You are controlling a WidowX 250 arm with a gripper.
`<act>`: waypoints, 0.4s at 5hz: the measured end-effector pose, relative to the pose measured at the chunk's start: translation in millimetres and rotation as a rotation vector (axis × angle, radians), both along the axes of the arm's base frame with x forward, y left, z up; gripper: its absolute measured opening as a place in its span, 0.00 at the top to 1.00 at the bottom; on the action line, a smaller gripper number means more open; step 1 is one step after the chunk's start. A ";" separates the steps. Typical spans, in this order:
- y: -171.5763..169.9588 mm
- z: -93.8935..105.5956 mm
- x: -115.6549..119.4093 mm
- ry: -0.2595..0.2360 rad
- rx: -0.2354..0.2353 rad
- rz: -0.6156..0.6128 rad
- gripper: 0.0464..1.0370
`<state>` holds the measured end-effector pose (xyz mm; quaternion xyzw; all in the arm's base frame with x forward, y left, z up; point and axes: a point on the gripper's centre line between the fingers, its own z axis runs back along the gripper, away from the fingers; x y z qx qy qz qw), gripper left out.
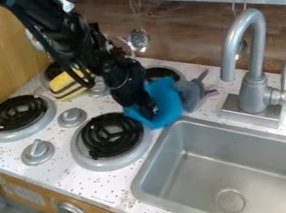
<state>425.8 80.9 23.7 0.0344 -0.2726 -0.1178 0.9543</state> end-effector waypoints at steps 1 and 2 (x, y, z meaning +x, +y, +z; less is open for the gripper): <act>39.6 7.0 -0.8 -0.004 0.084 0.091 0.04; 68.4 20.4 2.9 -0.026 0.139 0.159 0.04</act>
